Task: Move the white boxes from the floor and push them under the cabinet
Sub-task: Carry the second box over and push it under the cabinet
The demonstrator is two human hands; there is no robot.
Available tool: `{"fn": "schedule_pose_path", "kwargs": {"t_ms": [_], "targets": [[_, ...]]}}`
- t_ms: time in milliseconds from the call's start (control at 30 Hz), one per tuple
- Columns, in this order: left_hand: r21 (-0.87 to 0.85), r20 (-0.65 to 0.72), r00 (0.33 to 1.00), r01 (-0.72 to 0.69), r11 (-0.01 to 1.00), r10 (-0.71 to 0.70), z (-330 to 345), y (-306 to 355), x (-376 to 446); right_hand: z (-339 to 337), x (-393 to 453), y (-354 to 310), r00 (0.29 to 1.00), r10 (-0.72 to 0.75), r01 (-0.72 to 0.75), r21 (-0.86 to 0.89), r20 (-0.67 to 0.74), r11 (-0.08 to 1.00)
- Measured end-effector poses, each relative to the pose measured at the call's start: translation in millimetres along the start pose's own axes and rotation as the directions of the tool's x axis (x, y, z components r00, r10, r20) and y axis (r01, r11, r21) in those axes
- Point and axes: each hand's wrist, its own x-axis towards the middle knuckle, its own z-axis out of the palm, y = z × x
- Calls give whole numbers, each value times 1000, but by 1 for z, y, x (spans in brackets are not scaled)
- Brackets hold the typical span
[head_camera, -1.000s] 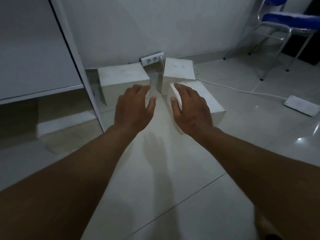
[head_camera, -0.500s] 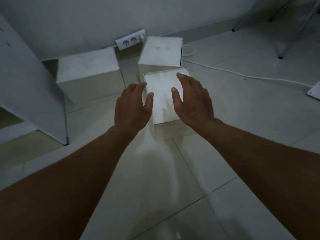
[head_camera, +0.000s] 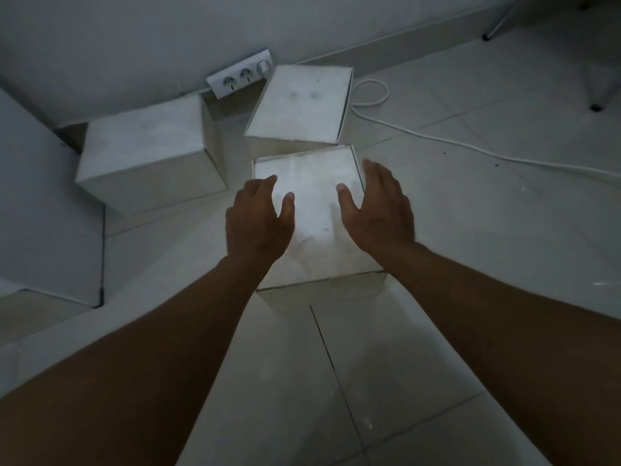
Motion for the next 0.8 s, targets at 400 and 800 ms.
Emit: {"fn": "schedule_pose_path", "kwargs": {"t_ms": [400,800], "targets": [[-59,213,910,376,925,-357,56,-35,4,38,10,38,880,284,-309,5,380,951],[-185,166,848,528,829,-503,61,-41,4,45,7,36,890,266,-333,130,369,934]]}}
